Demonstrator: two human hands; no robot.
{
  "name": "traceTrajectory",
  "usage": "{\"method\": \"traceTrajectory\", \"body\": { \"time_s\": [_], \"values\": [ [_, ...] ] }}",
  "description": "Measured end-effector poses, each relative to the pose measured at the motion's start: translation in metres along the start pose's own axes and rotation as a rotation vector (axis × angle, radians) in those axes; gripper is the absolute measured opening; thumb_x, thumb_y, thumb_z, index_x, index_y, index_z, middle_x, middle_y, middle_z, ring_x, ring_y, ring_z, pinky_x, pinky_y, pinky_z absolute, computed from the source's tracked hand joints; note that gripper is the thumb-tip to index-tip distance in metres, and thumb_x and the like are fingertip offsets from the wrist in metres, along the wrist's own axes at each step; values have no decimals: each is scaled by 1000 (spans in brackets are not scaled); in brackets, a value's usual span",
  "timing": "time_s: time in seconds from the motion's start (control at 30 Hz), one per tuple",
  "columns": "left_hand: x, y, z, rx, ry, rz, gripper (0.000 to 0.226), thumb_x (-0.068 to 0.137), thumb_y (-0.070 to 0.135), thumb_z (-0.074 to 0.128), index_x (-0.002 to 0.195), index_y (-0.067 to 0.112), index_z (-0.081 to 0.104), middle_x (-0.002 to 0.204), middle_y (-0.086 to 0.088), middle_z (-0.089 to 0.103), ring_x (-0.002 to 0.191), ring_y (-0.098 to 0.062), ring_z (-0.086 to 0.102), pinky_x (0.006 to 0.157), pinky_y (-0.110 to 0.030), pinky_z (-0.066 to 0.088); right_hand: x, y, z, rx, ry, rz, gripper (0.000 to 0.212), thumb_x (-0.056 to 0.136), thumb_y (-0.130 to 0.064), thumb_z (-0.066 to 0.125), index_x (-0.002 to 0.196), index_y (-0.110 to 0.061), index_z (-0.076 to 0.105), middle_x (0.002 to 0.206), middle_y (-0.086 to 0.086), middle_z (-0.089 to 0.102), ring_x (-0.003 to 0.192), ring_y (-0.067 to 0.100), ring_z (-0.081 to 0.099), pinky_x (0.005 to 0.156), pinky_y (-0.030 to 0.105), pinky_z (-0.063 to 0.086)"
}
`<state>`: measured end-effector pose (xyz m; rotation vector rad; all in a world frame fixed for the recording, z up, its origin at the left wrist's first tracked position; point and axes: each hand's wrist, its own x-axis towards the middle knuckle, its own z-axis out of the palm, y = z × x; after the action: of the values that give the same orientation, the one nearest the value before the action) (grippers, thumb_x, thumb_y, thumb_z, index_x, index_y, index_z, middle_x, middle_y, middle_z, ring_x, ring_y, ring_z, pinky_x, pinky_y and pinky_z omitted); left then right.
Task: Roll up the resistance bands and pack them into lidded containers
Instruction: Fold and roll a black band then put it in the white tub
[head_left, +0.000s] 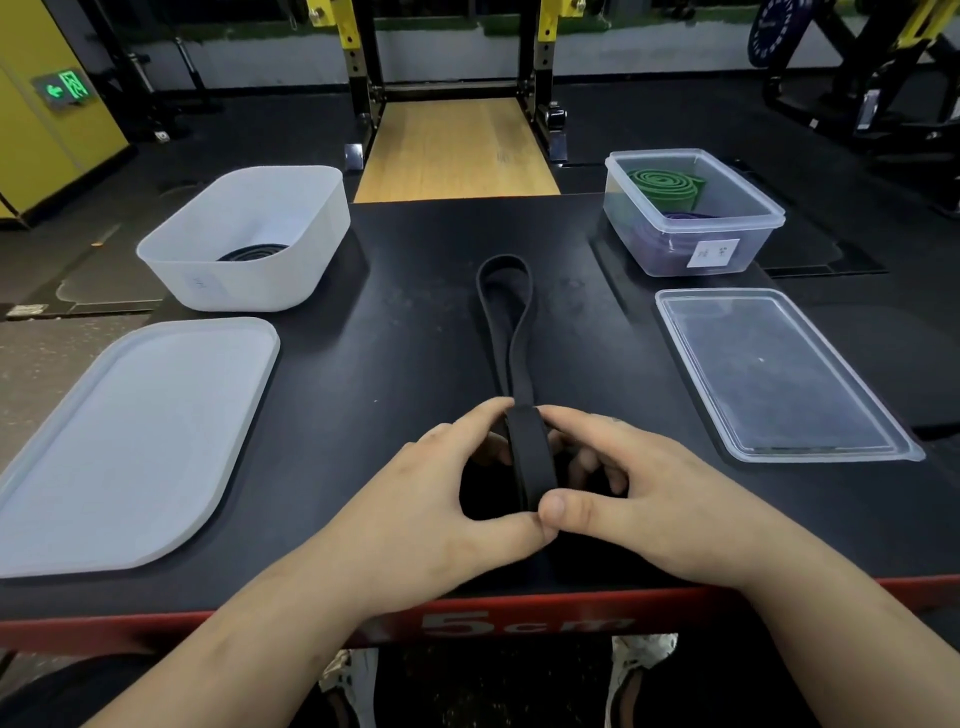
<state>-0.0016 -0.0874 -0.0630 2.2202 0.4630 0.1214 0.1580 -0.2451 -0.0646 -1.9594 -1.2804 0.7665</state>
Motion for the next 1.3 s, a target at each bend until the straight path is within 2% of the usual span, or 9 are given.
{"method": "traceTrajectory", "body": {
  "time_s": [0.13, 0.4, 0.57, 0.67, 0.77, 0.83, 0.9, 1.0, 1.3],
  "values": [
    [0, 1, -1, -17, -2, 5, 74, 71, 64, 76, 134, 68, 37, 127, 22, 62, 128, -8, 53, 107, -39, 44, 6, 2, -2, 39, -3, 7, 59, 71, -81, 60, 127, -78, 42, 115, -33, 59, 98, -2, 61, 87, 23, 48],
    [2, 6, -1, 1, 0, 12, 65, 72, 59, 78, 126, 71, 43, 119, 21, 59, 123, -1, 50, 105, -34, 44, 4, 0, -4, 27, -16, -12, 63, 77, -69, 65, 135, -72, 40, 120, -32, 57, 95, -3, 58, 81, 16, 42],
    [-4, 5, 2, -22, -9, 16, 61, 66, 69, 71, 121, 74, 45, 117, 21, 61, 121, -5, 54, 102, -36, 46, 0, 1, -5, 65, -6, -18, 53, 85, -63, 72, 135, -55, 55, 125, -25, 67, 114, -2, 64, 101, 33, 50],
    [-8, 5, 3, -6, -16, 7, 60, 66, 73, 68, 118, 80, 38, 117, 23, 59, 122, -2, 52, 102, -31, 45, -2, 1, -2, 69, 6, -19, 46, 86, -63, 70, 130, -56, 59, 125, -26, 68, 118, -4, 62, 102, 33, 49],
    [-10, 6, 2, 23, 5, 11, 75, 63, 77, 69, 119, 87, 20, 125, 39, 47, 126, 17, 39, 98, -13, 37, 0, 3, 0, 52, 34, -5, 57, 81, -78, 60, 133, -56, 58, 127, -29, 66, 120, -7, 60, 105, 34, 48],
    [-9, 8, -1, -3, 14, 28, 73, 68, 68, 76, 112, 90, 23, 124, 49, 43, 123, 25, 37, 93, -6, 35, 2, 2, 1, 61, 40, -13, 47, 82, -81, 55, 126, -66, 56, 125, -32, 64, 119, -10, 58, 103, 28, 47],
    [-8, 11, -2, -32, 12, 39, 67, 73, 60, 79, 106, 90, 30, 123, 49, 47, 120, 23, 42, 94, -10, 37, 1, 0, 0, 75, 16, -15, 43, 82, -79, 56, 124, -72, 51, 125, -32, 63, 117, -10, 58, 100, 27, 47],
    [-5, 10, -2, -41, 29, 64, 63, 74, 59, 80, 108, 87, 35, 124, 42, 54, 122, 17, 47, 99, -19, 40, -1, 0, -2, 74, -13, -25, 59, 80, -72, 67, 134, -70, 43, 127, -23, 63, 110, 1, 64, 96, 33, 52],
    [-7, 9, -5, -52, 11, 53, 68, 71, 56, 83, 104, 89, 34, 118, 50, 51, 115, 23, 47, 89, -10, 39, 0, 1, -3, 134, 2, -27, 58, 81, -62, 77, 133, -64, 52, 127, -21, 68, 116, 3, 66, 105, 40, 51]
  ]
}}
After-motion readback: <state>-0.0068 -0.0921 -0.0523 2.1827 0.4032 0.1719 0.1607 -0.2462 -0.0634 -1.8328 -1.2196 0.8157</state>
